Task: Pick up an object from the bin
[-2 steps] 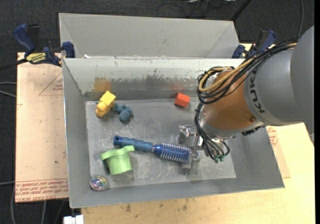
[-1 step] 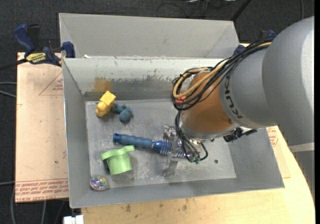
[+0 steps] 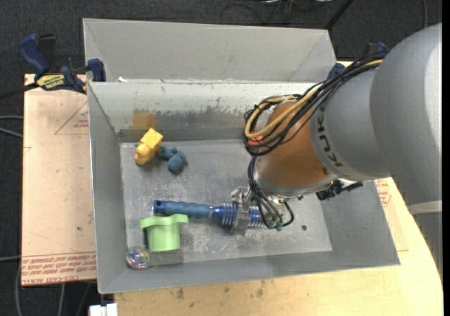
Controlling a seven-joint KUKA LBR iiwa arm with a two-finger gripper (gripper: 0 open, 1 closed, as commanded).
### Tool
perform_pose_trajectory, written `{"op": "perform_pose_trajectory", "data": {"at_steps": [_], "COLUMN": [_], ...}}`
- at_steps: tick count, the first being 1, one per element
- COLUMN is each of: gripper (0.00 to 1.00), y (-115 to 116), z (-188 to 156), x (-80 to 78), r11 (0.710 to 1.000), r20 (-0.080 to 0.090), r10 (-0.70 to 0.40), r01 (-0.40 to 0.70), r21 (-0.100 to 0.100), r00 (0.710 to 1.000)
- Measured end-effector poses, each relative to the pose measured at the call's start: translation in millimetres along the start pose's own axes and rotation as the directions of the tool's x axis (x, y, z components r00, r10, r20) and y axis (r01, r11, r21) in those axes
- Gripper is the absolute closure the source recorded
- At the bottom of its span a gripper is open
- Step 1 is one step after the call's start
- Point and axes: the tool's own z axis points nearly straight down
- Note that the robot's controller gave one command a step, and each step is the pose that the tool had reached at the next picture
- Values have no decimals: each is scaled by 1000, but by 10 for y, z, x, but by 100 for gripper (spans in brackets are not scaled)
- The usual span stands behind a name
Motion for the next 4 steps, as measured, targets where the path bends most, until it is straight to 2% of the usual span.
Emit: {"op": "perform_pose_trajectory", "data": {"at_steps": [1,2,3,4], "gripper": [0,100,100,100], "y": [0,-1,-191,-145], "z": [-3,-5,-1145,-1818], "x": [-2,-4,-24,125], "r11": [1000,1000,998,997], "r20": [1,1,8,8], "r10": [0,0,-55,-71], "r01": [0,0,55,71], "r21": [0,0,0,-1], "r00": [1000,1000,998,997]}}
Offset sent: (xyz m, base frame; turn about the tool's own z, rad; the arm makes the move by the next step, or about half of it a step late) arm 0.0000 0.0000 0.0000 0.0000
